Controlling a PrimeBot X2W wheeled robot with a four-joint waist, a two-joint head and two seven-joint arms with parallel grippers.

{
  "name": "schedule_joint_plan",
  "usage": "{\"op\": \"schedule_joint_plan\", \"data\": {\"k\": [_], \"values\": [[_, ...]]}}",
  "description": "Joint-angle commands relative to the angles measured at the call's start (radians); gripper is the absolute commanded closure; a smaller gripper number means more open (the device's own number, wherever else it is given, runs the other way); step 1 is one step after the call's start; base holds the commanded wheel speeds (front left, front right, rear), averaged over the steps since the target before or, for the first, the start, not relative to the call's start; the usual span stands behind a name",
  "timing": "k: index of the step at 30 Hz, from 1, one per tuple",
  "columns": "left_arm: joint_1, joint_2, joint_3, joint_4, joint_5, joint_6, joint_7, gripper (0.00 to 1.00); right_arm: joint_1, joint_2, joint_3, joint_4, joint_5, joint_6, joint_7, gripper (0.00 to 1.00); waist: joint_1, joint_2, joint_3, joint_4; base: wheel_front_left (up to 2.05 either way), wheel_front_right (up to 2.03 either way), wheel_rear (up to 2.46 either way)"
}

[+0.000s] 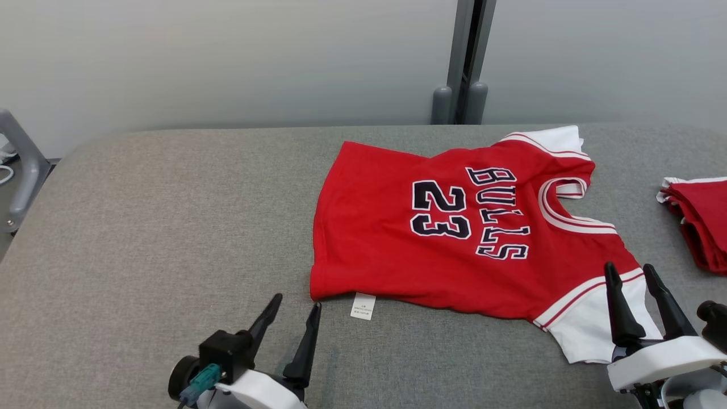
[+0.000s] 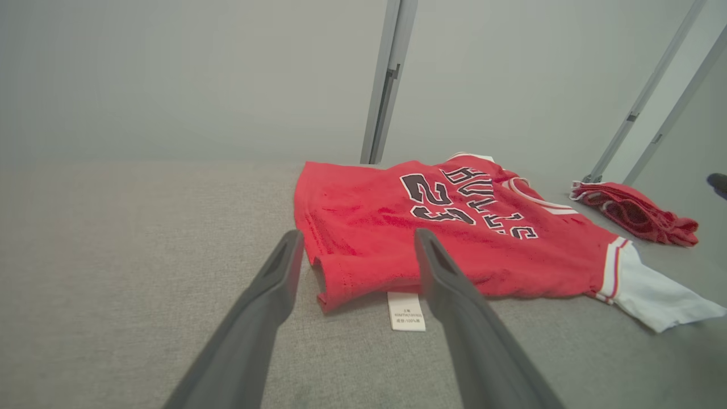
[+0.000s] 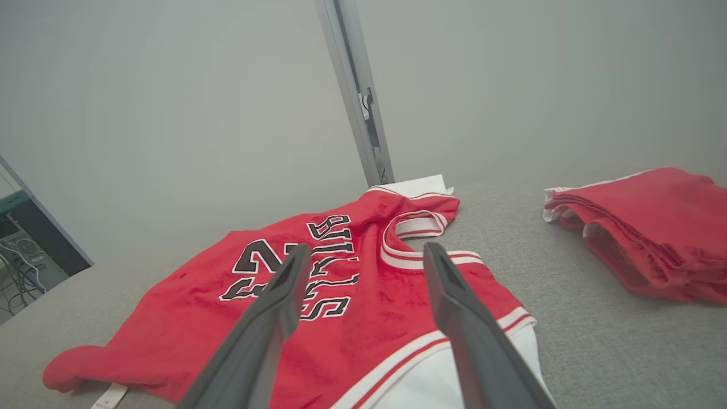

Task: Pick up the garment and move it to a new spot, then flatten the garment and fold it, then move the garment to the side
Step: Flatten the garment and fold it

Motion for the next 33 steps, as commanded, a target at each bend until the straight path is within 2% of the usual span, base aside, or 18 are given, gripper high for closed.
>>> {"op": "schedule_joint_plan", "data": {"k": [1, 7, 13, 18, 28, 29, 30, 31, 32, 33], "values": [[-0.035, 0.005, -0.017, 0.062, 0.014, -0.005, -0.003, 0.00, 0.004, -0.003, -0.002, -0.007, -0.004, 0.000, -0.006, 0.00, 0.0000, -0.0001, 0.020, -0.013, 0.00, 0.00, 0.00], [-0.175, 0.004, -0.067, 0.320, 0.054, 0.016, -0.003, 0.00, -0.021, -0.006, 0.012, -0.021, 0.004, 0.000, -0.006, 0.00, 0.0000, -0.0001, 0.077, -0.055, 0.00, 0.00, 0.00], [-0.289, 0.004, -0.086, 0.493, 0.101, 0.021, -0.003, 0.00, -0.038, -0.005, 0.011, -0.021, 0.013, 0.000, -0.006, 0.00, 0.0000, -0.0001, 0.116, -0.092, 0.00, 0.00, 0.00], [-0.332, 0.005, -0.076, 0.541, 0.106, 0.007, -0.003, 0.00, -0.043, 0.000, 0.005, -0.024, 0.016, 0.000, -0.006, 0.00, 0.0000, -0.0001, 0.132, -0.105, 0.00, 0.00, 0.00], [-0.352, 0.004, -0.081, 0.537, 0.067, -0.016, -0.003, 0.00, -0.052, 0.004, 0.008, -0.019, 0.007, 0.000, -0.006, 0.00, 0.0000, -0.0001, 0.146, -0.104, 0.00, 0.00, 0.00], [-0.352, 0.004, -0.085, 0.537, 0.054, -0.020, -0.003, 0.10, -0.053, 0.004, 0.009, -0.018, 0.006, 0.000, -0.006, 0.00, 0.0000, -0.0001, 0.148, -0.102, 0.00, 0.00, 0.00], [-0.353, 0.005, -0.090, 0.542, 0.043, -0.021, -0.003, 0.51, -0.054, 0.004, 0.009, -0.016, 0.006, 0.000, -0.006, 0.00, 0.0000, -0.0001, 0.148, -0.101, 0.00, 0.00, 0.00], [-0.355, 0.004, -0.098, 0.547, 0.038, -0.026, -0.003, 0.78, -0.054, 0.005, 0.009, -0.014, 0.004, 0.000, -0.006, 0.00, 0.0000, -0.0001, 0.148, -0.100, 0.00, 0.00, 0.00], [-0.359, 0.004, -0.107, 0.550, 0.033, -0.029, -0.003, 1.00, -0.055, 0.005, 0.008, -0.013, 0.003, 0.000, -0.006, 0.00, 0.0000, -0.0001, 0.148, -0.098, 0.00, 0.00, 0.00], [-0.361, 0.004, -0.114, 0.552, 0.027, -0.028, -0.003, 1.00, -0.055, 0.006, 0.008, -0.011, 0.003, 0.000, -0.006, 0.00, 0.0000, -0.0001, 0.148, -0.095, 0.00, 0.00, 0.00]]}}
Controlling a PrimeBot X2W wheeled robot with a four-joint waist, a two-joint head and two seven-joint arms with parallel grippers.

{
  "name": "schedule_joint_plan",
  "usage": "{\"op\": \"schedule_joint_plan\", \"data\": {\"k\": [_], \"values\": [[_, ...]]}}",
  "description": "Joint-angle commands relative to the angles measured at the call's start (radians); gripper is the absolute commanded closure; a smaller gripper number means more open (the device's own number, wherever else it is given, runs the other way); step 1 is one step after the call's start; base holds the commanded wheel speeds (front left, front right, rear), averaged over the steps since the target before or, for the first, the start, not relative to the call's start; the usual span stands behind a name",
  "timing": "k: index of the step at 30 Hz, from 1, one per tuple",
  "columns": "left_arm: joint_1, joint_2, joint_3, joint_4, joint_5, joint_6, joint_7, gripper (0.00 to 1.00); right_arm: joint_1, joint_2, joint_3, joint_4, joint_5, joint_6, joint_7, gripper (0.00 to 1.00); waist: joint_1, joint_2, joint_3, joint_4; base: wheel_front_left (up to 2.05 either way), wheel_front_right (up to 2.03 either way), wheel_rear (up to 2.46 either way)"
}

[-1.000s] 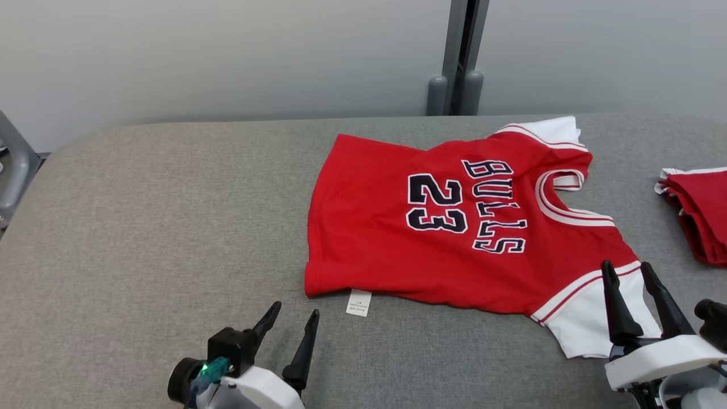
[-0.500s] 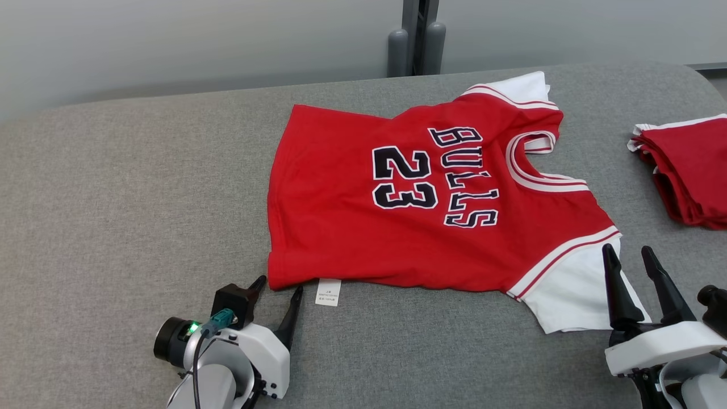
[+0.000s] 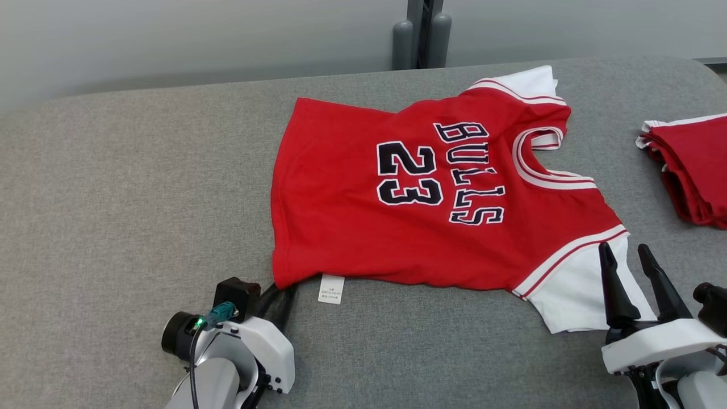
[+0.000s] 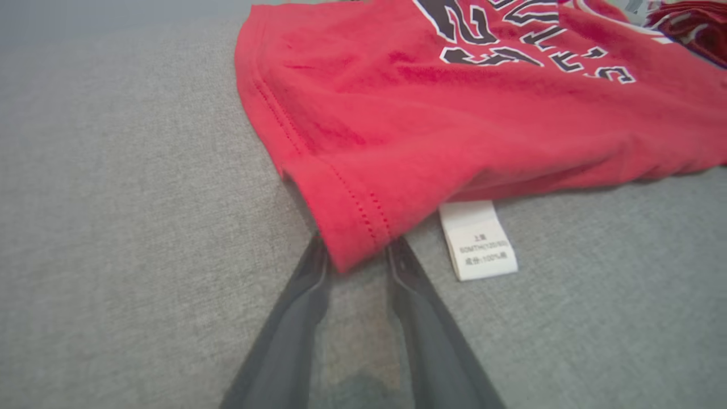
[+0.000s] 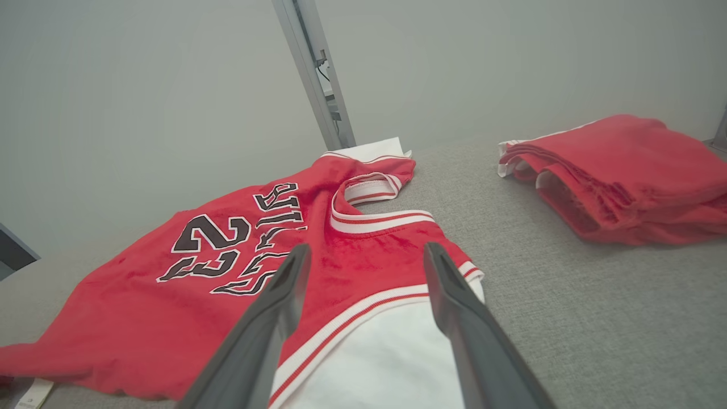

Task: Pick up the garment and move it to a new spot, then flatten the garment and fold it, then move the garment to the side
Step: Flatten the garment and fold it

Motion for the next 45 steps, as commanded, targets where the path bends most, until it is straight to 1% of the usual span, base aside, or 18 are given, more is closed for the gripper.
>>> {"op": "schedule_joint_plan", "data": {"k": [1, 5, 6, 7, 8, 9, 10, 11, 12, 18, 23, 28, 31, 33, 36, 37, 41, 45], "values": [[-0.015, 0.005, -0.003, -0.001, -0.008, -0.001, -0.003, 1.00, -0.008, -0.003, 0.000, 0.003, -0.001, 0.000, -0.006, 0.00, 0.0000, 0.0000, 0.000, 0.003, 0.00, 0.00, 0.00], [0.001, 0.005, -0.022, -0.012, -0.026, -0.007, -0.003, 1.00, 0.000, -0.002, 0.002, 0.015, -0.007, 0.000, -0.006, 0.00, 0.0000, 0.0000, -0.016, 0.016, 0.00, 0.00, 0.00], [0.014, 0.005, -0.026, -0.012, -0.034, -0.009, -0.003, 1.00, 0.003, -0.001, 0.005, 0.018, -0.007, 0.000, -0.006, 0.04, 0.0000, 0.0000, -0.027, 0.018, 0.00, 0.00, 0.00], [0.027, 0.005, -0.030, -0.012, -0.041, -0.010, -0.003, 1.00, 0.004, 0.002, 0.002, 0.020, -0.004, 0.000, -0.006, 0.14, 0.0000, 0.0000, -0.039, 0.020, 0.00, 0.00, 0.00], [0.037, 0.005, -0.033, -0.012, -0.049, -0.010, -0.003, 1.00, 0.006, 0.007, -0.003, 0.022, -0.002, 0.000, -0.006, 0.20, 0.0000, 0.0000, -0.051, 0.022, 0.00, 0.00, 0.00], [0.045, 0.005, -0.041, -0.014, -0.057, -0.011, -0.003, 1.00, 0.009, 0.012, -0.007, 0.024, -0.002, 0.000, -0.006, 0.18, 0.0000, 0.0000, -0.064, 0.024, 0.00, 0.00, 0.00], [0.054, 0.004, -0.054, -0.019, -0.075, -0.011, -0.003, 1.00, 0.012, 0.019, -0.011, 0.026, -0.003, 0.000, -0.006, 0.14, 0.0000, 0.0000, -0.075, 0.026, 0.00, 0.00, 0.00], [0.061, 0.004, -0.069, -0.025, -0.090, -0.011, -0.003, 1.00, 0.015, 0.024, -0.014, 0.030, -0.006, 0.000, -0.006, 0.01, 0.0000, 0.0000, -0.086, 0.030, 0.00, 0.00, 0.00], [0.067, 0.008, -0.084, -0.033, -0.110, -0.012, -0.003, 1.00, 0.019, 0.029, -0.015, 0.033, -0.007, 0.000, -0.006, 0.00, 0.0000, 0.0000, -0.094, 0.034, 0.00, 0.00, 0.00], [0.090, 0.057, -0.213, -0.104, -0.289, -0.010, 0.004, 1.00, 0.033, 0.048, -0.025, 0.048, -0.008, 0.000, -0.006, 0.00, 0.0000, 0.0000, -0.130, 0.058, 0.00, 0.00, 0.00], [0.081, 0.136, -0.309, -0.183, -0.446, -0.010, 0.040, 1.00, 0.045, 0.052, -0.022, 0.056, -0.015, 0.000, -0.006, 0.00, 0.0000, 0.0000, -0.151, 0.071, 0.00, 0.00, 0.00], [0.071, 0.200, -0.376, -0.214, -0.537, -0.010, 0.075, 1.00, 0.050, 0.049, -0.006, 0.061, -0.018, 0.000, -0.006, 0.00, 0.0000, 0.0000, -0.167, 0.077, 0.00, 0.00, 0.00], [0.075, 0.223, -0.416, -0.212, -0.586, -0.010, 0.131, 1.00, 0.048, 0.044, 0.002, 0.064, -0.018, 0.000, -0.006, 0.00, 0.0000, 0.0000, -0.173, 0.078, 0.00, 0.00, 0.00], [0.070, 0.235, -0.436, -0.196, -0.638, -0.010, 0.184, 1.00, 0.045, 0.040, 0.011, 0.067, -0.019, 0.000, -0.006, 0.00, 0.0000, 0.0000, -0.175, 0.074, 0.00, 0.00, 0.00], [0.062, 0.230, -0.447, -0.195, -0.715, -0.010, 0.260, 1.00, 0.038, 0.036, 0.021, 0.070, -0.019, 0.000, -0.006, 0.00, 0.0000, 0.0000, -0.173, 0.068, 0.00, 0.00, 0.00], [0.062, 0.230, -0.447, -0.195, -0.715, -0.010, 0.260, 1.00, 0.038, 0.036, 0.021, 0.070, -0.019, 0.000, -0.006, 0.00, 0.0000, 0.0000, -0.173, 0.068, 0.00, 0.00, 0.00], [0.024, 0.254, -0.456, -0.210, -0.813, -0.010, 0.366, 1.00, 0.029, 0.031, 0.035, 0.070, -0.018, 0.000, -0.006, 0.00, 0.0000, 0.0000, -0.159, 0.057, 0.00, 0.00, 0.00], [-0.043, 0.281, -0.468, -0.191, -0.869, -0.010, 0.461, 1.00, 0.014, 0.026, 0.051, 0.070, -0.019, 0.000, -0.006, 0.00, 0.0000, 0.0000, -0.135, 0.039, 0.00, 0.00, 0.00]]}}
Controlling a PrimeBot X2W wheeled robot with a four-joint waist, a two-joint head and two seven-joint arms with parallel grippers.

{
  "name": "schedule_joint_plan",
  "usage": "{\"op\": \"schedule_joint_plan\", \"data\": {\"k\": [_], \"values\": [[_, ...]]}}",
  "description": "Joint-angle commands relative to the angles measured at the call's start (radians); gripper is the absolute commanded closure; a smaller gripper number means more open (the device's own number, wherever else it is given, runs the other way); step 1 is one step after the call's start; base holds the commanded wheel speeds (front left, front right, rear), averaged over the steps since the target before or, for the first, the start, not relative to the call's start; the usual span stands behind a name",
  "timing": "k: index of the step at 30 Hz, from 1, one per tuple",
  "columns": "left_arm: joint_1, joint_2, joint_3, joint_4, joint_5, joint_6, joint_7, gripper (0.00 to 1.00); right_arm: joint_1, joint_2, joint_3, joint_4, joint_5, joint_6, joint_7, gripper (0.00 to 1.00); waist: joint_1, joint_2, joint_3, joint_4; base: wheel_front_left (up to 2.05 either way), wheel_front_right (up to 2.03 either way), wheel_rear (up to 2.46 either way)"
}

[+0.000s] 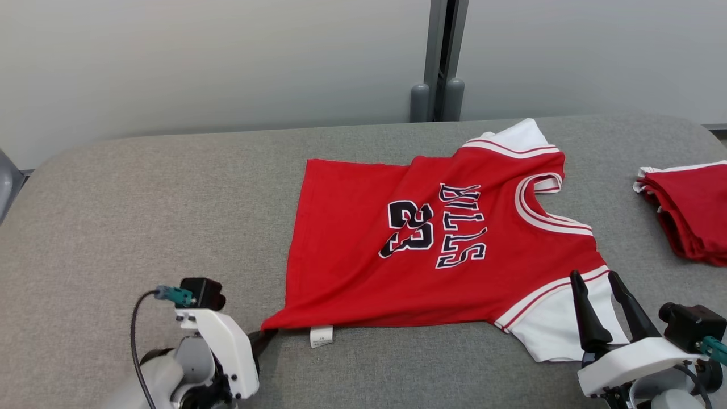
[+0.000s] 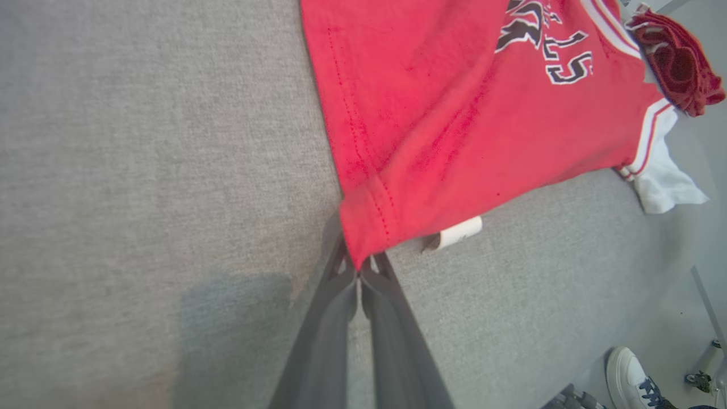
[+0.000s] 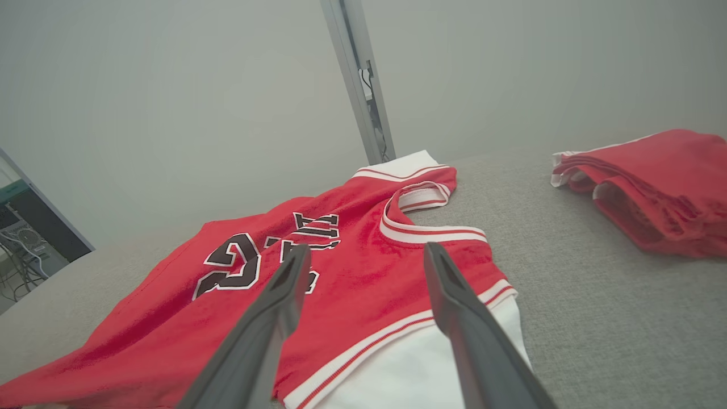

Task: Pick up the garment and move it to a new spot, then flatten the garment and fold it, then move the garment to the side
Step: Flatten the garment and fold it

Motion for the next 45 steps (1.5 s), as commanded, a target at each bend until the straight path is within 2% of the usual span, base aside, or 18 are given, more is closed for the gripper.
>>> {"op": "schedule_joint_plan", "data": {"k": [1, 5, 10, 11, 12, 13, 19, 25, 27, 30, 33, 37, 38, 41, 45], "values": [[-0.036, 0.005, 0.012, 0.013, -0.037, -0.001, 0.025, 1.00, -0.013, -0.009, 0.004, -0.001, -0.002, 0.000, -0.006, 0.00, 0.0000, 0.0000, 0.015, -0.012, 0.00, 0.00, 0.00], [-0.095, 0.018, 0.020, 0.055, -0.096, -0.001, 0.104, 1.00, -0.029, -0.010, 0.021, 0.000, -0.001, 0.000, -0.005, 0.00, 0.0000, 0.0000, 0.034, -0.031, 0.00, 0.00, 0.00], [-0.157, 0.008, 0.006, 0.133, -0.107, -0.001, 0.139, 0.99, -0.042, -0.008, 0.026, 0.000, 0.004, 0.000, -0.005, 0.00, 0.0000, 0.0000, 0.052, -0.043, 0.00, 0.00, 0.00], [-0.171, 0.008, 0.004, 0.152, -0.097, -0.001, 0.124, 0.66, -0.044, -0.007, 0.026, 0.000, 0.004, 0.000, -0.005, 0.00, 0.0000, 0.0000, 0.055, -0.043, 0.00, 0.00, 0.00], [-0.186, 0.008, 0.004, 0.176, -0.083, 0.000, 0.099, 0.06, -0.047, -0.006, 0.025, 0.000, 0.004, 0.000, -0.005, 0.00, 0.0000, 0.0000, 0.058, -0.043, 0.00, 0.00, 0.00], [-0.194, 0.002, 0.002, 0.203, -0.073, 0.007, 0.078, 0.00, -0.049, -0.004, 0.024, 0.000, 0.005, 0.000, -0.005, 0.00, 0.0000, 0.0000, 0.060, -0.042, 0.00, 0.00, 0.00], [-0.256, -0.030, 0.026, 0.322, -0.034, 0.032, -0.105, 0.00, -0.053, 0.000, 0.015, -0.003, 0.001, 0.000, -0.005, 0.00, 0.0000, 0.0000, 0.069, -0.023, 0.00, 0.00, 0.00], [-0.298, -0.014, 0.097, 0.407, -0.035, 0.070, -0.358, 0.00, -0.050, -0.001, 0.007, -0.011, -0.007, 0.000, -0.005, 0.00, 0.0000, 0.0000, 0.060, 0.004, 0.00, 0.00, 0.00], [-0.294, -0.017, 0.145, 0.405, -0.072, 0.048, -0.422, 0.00, -0.043, -0.001, 0.003, -0.016, -0.010, 0.000, -0.005, 0.00, 0.0000, 0.0000, 0.053, 0.013, 0.00, 0.00, 0.00], [-0.256, -0.006, 0.214, 0.366, -0.093, 0.016, -0.456, 0.00, -0.027, 0.002, -0.004, -0.025, -0.013, 0.000, -0.005, 0.00, 0.0000, 0.0000, 0.039, 0.028, 0.00, 0.00, 0.00], [-0.216, 0.028, 0.321, 0.268, 0.001, 0.010, -0.460, 0.00, -0.016, 0.005, -0.014, -0.039, -0.015, 0.000, -0.005, 0.00, 0.0000, 0.0000, 0.029, 0.044, 0.00, 0.00, 0.00], [-0.048, -0.025, 0.513, 0.071, 0.208, 0.064, -0.459, 0.00, 0.010, 0.004, -0.025, -0.055, -0.022, 0.000, -0.005, 0.00, 0.0000, 0.0000, 0.015, 0.065, 0.00, 0.00, 0.00], [-0.048, -0.025, 0.513, 0.071, 0.208, 0.064, -0.459, 0.00, 0.010, 0.004, -0.025, -0.055, -0.022, 0.000, -0.005, 0.00, 0.0000, 0.0000, 0.015, 0.065, 0.00, 0.00, 0.00], [0.087, -0.095, 0.636, -0.065, 0.354, 0.076, -0.459, 0.00, 0.017, 0.007, -0.029, -0.066, -0.024, 0.000, -0.005, 0.00, 0.0000, 0.0000, 0.008, 0.077, 0.00, 0.00, 0.00], [0.218, -0.199, 0.727, -0.168, 0.510, 0.050, -0.460, 0.00, 0.026, 0.006, -0.022, -0.067, -0.033, 0.000, -0.005, 0.00, 0.0000, 0.0000, 0.002, 0.087, 0.00, 0.00, 0.00]]}}
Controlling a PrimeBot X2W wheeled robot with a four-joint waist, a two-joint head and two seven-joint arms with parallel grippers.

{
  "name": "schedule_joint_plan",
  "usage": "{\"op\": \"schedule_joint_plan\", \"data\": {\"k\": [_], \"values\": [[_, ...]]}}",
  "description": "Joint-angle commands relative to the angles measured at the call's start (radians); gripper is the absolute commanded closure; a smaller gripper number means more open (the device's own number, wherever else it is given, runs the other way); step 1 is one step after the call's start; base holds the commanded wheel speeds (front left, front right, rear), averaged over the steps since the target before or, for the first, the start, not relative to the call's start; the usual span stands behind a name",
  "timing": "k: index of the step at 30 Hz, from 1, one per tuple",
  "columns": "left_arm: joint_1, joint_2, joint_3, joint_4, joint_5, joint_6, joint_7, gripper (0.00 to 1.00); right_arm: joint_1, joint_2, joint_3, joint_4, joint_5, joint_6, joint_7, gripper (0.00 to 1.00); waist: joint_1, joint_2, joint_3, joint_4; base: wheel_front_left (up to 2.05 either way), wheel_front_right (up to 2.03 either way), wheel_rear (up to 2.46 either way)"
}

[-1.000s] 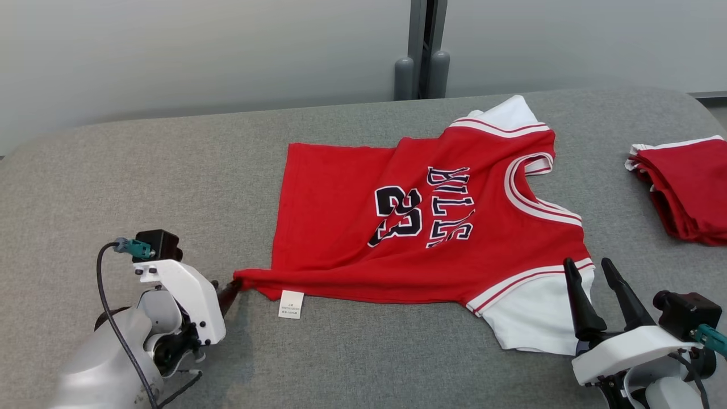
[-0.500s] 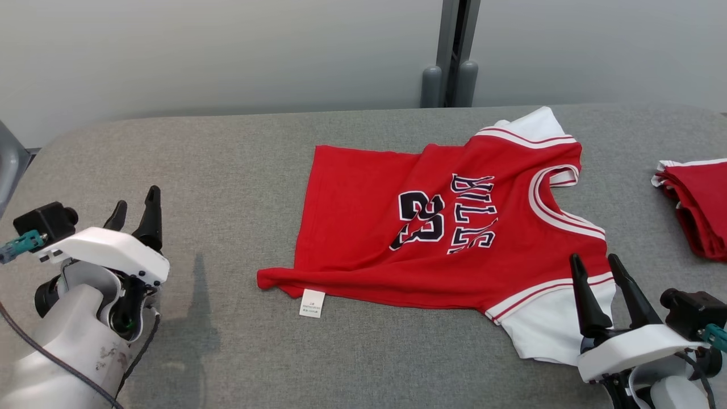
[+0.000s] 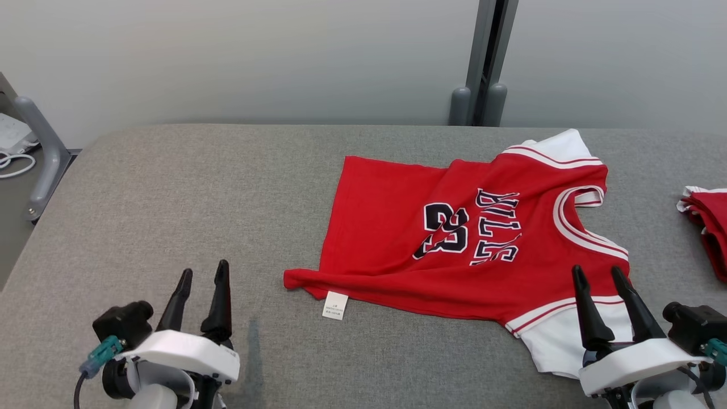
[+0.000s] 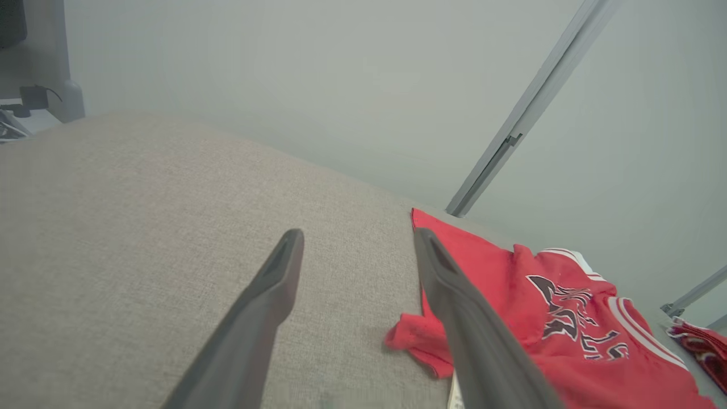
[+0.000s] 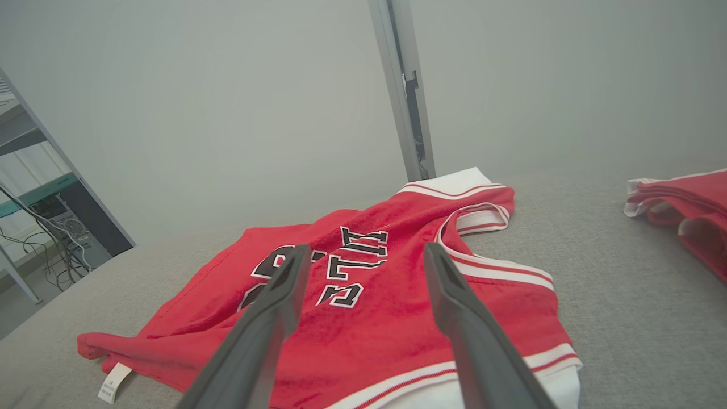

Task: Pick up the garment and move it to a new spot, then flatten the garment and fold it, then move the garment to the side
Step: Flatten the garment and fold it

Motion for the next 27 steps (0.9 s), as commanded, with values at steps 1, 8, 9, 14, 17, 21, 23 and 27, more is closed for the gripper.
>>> {"op": "schedule_joint_plan", "data": {"k": [1, 8, 9, 14, 17, 21, 23, 27], "values": [[0.008, 0.000, 0.019, -0.013, 0.024, -0.009, -0.003, 0.00, 0.009, -0.004, 0.001, -0.001, -0.010, 0.000, -0.004, 0.00, 0.0000, -0.0001, -0.002, 0.002, 0.00, 0.00, 0.00], [0.044, -0.049, 0.083, -0.019, 0.135, -0.041, -0.003, 0.00, 0.001, -0.006, 0.013, 0.004, -0.005, 0.000, -0.004, 0.00, 0.0000, -0.0001, -0.006, -0.002, 0.00, 0.00, 0.00], [0.042, -0.052, 0.081, -0.010, 0.140, -0.045, -0.003, 0.00, 0.001, -0.007, 0.015, 0.005, -0.005, 0.000, -0.004, 0.00, 0.0000, -0.0001, -0.004, -0.005, 0.00, 0.00, 0.00], [0.008, -0.058, 0.025, 0.077, 0.148, -0.054, -0.003, 0.00, -0.008, -0.010, 0.033, 0.011, -0.001, 0.000, -0.004, 0.00, 0.0000, -0.0001, 0.015, -0.025, 0.00, 0.00, 0.00], [-0.028, -0.056, -0.015, 0.157, 0.126, -0.046, -0.003, 0.00, -0.019, -0.017, 0.041, 0.012, 0.002, 0.000, -0.005, 0.00, 0.0000, -0.0001, 0.032, -0.041, 0.00, 0.00, 0.00], [-0.093, -0.058, -0.066, 0.246, 0.103, -0.035, -0.003, 0.00, -0.033, -0.023, 0.040, 0.008, 0.002, 0.000, -0.005, 0.00, 0.0000, -0.0001, 0.056, -0.067, 0.00, 0.00, 0.00], [-0.116, -0.057, -0.087, 0.280, 0.100, -0.029, -0.003, 0.00, -0.038, -0.026, 0.039, 0.006, 0.002, 0.000, -0.005, 0.00, 0.0000, -0.0001, 0.068, -0.079, 0.00, 0.00, 0.00], [-0.153, -0.057, -0.116, 0.329, 0.089, -0.029, -0.003, 0.00, -0.043, -0.030, 0.034, 0.007, 0.002, 0.000, -0.005, 0.00, 0.0000, -0.0001, 0.083, -0.093, 0.00, 0.00, 0.00]]}}
